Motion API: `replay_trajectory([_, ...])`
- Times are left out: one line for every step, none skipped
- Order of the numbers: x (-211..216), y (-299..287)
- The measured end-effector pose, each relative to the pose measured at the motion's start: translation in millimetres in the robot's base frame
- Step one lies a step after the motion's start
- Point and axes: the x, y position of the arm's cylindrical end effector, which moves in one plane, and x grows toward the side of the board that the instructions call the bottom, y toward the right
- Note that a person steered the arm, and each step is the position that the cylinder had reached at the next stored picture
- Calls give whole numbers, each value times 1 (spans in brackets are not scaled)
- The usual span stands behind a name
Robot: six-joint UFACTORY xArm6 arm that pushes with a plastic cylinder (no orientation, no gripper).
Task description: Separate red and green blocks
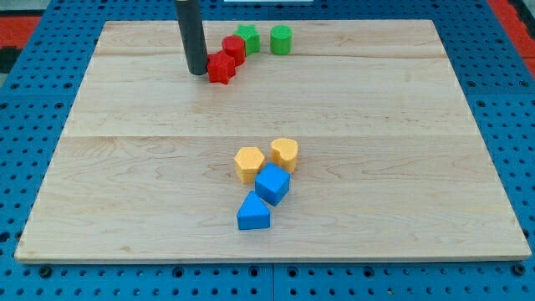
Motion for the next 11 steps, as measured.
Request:
replay_trajectory([0,0])
replay_trajectory([-19,-6])
replay_trajectory([-43,-15])
replay_trajectory([-61,-4])
replay_trajectory([-74,34])
replay_trajectory([-74,71])
replay_trajectory([-74,108])
replay_trajectory([-71,126])
replay_trajectory([-54,91])
replay_trajectory([-37,32])
replay_trajectory([-37,20])
